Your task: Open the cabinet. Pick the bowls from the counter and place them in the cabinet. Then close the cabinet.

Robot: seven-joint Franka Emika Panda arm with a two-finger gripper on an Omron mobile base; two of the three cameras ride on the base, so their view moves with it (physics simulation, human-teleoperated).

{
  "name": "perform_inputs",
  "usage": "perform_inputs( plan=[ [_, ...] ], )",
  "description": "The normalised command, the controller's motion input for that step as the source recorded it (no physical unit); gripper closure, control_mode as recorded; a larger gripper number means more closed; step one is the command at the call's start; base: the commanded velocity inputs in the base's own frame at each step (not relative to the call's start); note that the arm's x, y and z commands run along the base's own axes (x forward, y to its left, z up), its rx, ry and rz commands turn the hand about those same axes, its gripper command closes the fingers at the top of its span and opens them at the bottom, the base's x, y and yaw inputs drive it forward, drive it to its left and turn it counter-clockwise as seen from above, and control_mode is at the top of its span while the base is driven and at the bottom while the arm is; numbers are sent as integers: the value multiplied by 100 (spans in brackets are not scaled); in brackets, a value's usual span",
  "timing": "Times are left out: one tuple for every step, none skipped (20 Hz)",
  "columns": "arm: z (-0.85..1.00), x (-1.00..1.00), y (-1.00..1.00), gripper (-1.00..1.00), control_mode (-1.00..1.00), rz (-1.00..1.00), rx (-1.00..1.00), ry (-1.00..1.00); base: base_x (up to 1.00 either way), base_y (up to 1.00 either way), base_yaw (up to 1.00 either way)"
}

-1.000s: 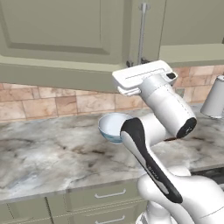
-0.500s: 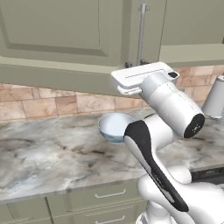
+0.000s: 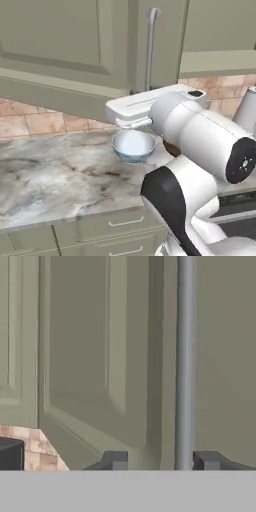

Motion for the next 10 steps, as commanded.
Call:
perform_inputs(
  plan=[
    [-39,-100,100,100,-100,0,-14,20,0,0,0],
    [-42,-100,100,100,-100,0,-14,19,0,0,0],
    [-42,-100,100,100,-100,0,-13,18,0,0,0],
    [-47,-100,100,100,-100,0,-13,16,0,0,0],
    [-54,-100,100,100,-100,0,-13,12,0,0,0],
    [-66,-100,100,100,-100,0,-13,7,0,0,0],
    [-71,-100,100,100,-100,0,-11,0,0,0,0],
    [-71,-100,100,100,-100,0,-11,0,0,0,0],
    [-62,-77,100,100,-100,1,-3,0,0,0,0],
    [-56,-50,87,100,-100,11,0,0,0,0,0]
  ],
)
